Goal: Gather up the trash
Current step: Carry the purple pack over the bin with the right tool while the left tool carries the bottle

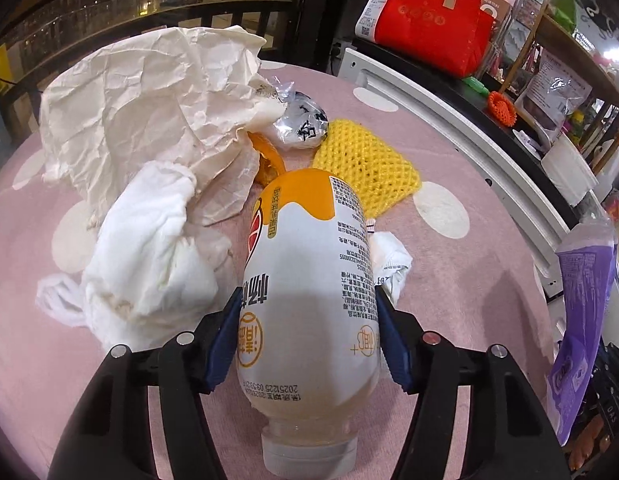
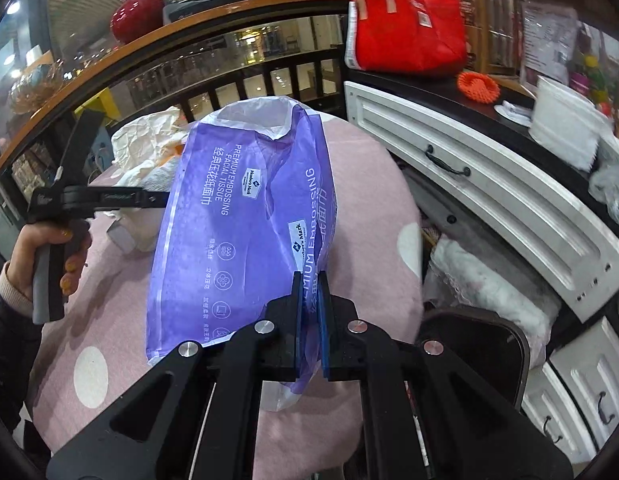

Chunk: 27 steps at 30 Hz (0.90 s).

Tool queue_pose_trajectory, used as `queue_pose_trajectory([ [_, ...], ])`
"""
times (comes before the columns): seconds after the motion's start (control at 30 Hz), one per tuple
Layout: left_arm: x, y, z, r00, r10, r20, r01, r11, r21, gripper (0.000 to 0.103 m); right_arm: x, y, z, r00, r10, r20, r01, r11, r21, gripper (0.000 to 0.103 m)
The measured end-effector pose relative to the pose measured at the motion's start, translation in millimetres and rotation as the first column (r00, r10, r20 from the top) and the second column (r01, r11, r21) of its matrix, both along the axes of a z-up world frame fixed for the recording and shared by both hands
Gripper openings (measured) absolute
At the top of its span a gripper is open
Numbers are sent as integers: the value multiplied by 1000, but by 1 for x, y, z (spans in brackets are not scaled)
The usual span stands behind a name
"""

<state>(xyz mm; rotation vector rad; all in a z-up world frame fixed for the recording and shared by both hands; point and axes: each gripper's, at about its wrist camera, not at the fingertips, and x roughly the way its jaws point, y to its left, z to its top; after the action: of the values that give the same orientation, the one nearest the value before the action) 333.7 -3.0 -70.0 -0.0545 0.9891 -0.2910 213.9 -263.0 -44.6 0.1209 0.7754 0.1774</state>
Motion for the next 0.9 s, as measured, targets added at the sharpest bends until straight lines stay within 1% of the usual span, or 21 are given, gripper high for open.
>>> queue_pose_trajectory([
  [0.13, -24, -2, 13, 997, -8, 74, 8, 1000, 7, 61, -12, -14, -3, 999, -36, 1, 35, 999, 13, 7],
  [0.27, -50, -3, 30, 991, -13, 134, 16, 1000, -24, 61, -26, -28, -6, 998, -70, 1, 70, 997, 25, 7],
  [0.4, -77, -11, 45, 984, -39, 174, 50, 997, -59, 61, -43, -45, -9, 994, -106, -4, 106, 994, 29, 7],
  [0.53, -98, -29, 53, 978, -85, 193, 103, 991, -87, 61, -62, -66, -12, 988, -152, -15, 153, 988, 32, 7],
  [0.7, -120, -62, 55, 966, -163, 200, 190, 974, -121, 61, -87, -97, -20, 973, -226, -41, 228, 973, 30, 7],
  [0.8, -133, -84, 53, 955, -218, 199, 247, 960, -134, 61, -101, -115, -30, 960, -272, -65, 274, 962, 16, 7],
  [0.9, -141, -110, 50, 943, -274, 187, 304, 939, -158, 61, -109, -130, -48, 943, -314, -110, 314, 949, -13, 7],
])
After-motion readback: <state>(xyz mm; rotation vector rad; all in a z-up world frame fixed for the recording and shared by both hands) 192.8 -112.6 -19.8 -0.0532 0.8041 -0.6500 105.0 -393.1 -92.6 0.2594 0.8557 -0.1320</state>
